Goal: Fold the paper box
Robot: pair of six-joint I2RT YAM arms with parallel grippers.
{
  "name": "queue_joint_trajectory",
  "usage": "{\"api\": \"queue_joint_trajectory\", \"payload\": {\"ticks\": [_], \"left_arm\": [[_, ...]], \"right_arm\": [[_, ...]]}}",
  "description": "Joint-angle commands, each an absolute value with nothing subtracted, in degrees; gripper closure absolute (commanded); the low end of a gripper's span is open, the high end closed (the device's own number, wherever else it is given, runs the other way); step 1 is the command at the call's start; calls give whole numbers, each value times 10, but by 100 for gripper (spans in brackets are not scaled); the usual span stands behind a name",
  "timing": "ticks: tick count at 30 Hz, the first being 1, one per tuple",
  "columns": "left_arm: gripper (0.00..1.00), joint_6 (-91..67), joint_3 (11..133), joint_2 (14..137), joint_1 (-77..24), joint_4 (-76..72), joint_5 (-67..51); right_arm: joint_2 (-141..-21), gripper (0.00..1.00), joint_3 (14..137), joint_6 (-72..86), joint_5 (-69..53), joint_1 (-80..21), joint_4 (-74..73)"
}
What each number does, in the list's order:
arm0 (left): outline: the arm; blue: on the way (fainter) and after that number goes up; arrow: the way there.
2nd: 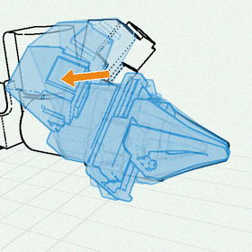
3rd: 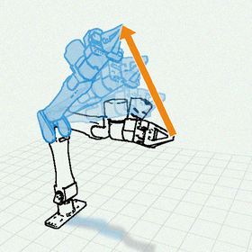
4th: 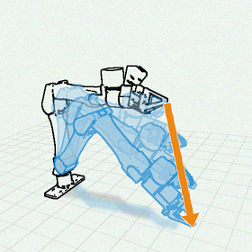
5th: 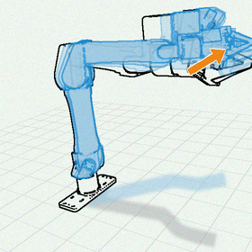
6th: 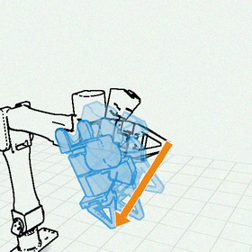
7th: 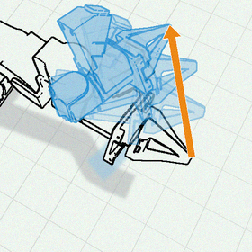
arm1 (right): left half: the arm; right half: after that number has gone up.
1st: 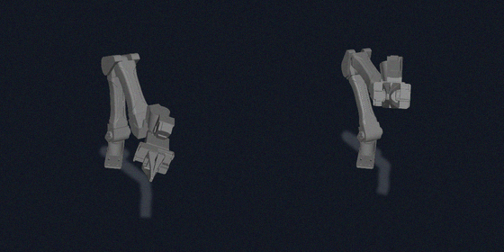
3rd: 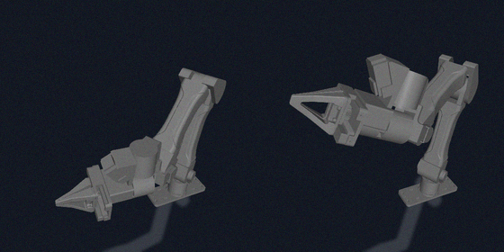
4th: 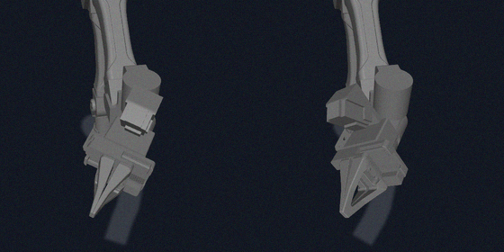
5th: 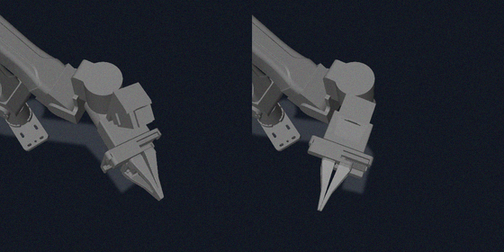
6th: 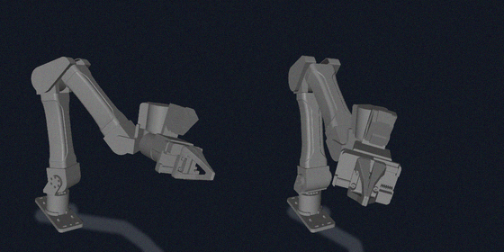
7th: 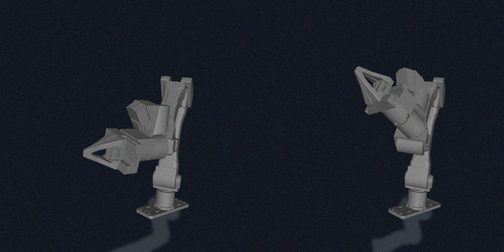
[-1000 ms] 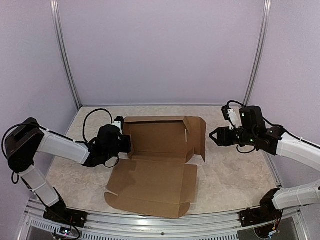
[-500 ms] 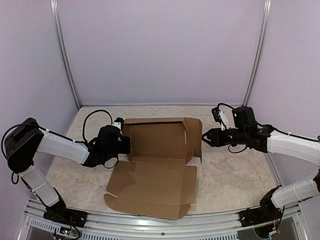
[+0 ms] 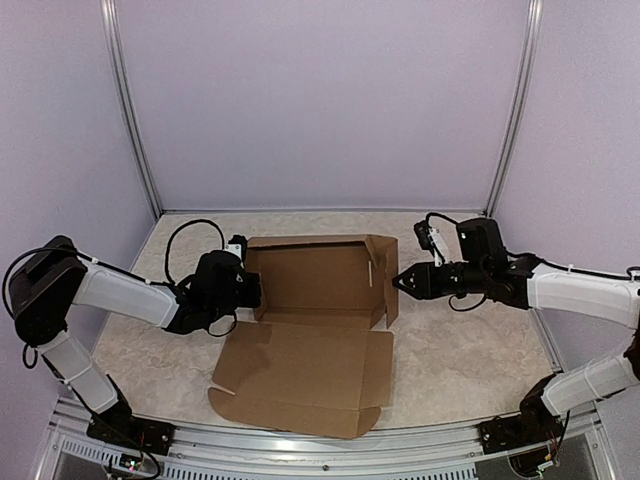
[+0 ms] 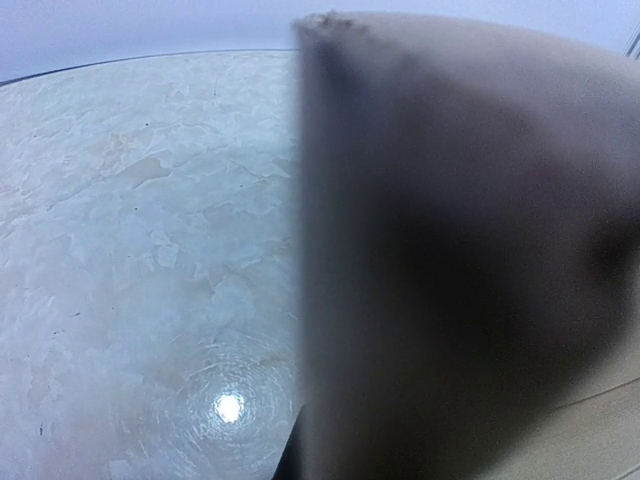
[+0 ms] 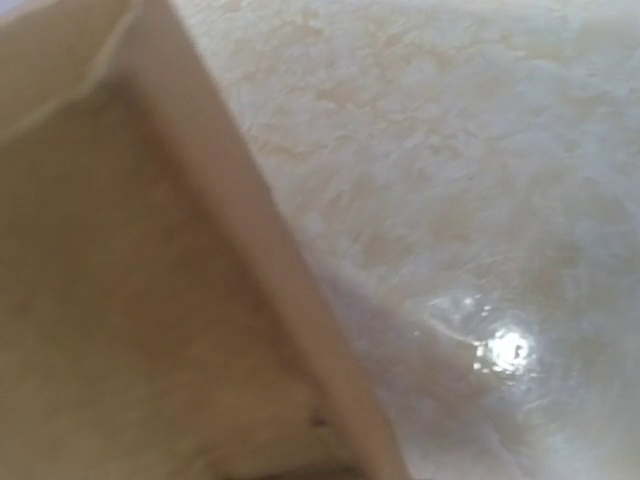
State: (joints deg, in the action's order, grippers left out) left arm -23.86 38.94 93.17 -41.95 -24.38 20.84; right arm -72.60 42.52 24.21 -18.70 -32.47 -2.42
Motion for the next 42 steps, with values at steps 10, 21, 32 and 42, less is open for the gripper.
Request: {"api": "queue_joint_trajectory", "payload": {"ticks": [10, 21, 32, 42], "left_arm": [[100, -249, 421, 913, -432, -213, 228], [100, -236, 443, 915, -454, -176, 268], [100, -232, 438, 910, -450, -173, 274], [100, -221, 434, 909, -447, -180, 261]], "right_arm": [[-774, 63, 448, 227, -161, -383, -2], [-802, 64, 489, 174, -86, -441, -23], [-749, 64, 486, 147, -50, -447, -75], [-632, 56, 462, 98, -5, -446, -166]]}}
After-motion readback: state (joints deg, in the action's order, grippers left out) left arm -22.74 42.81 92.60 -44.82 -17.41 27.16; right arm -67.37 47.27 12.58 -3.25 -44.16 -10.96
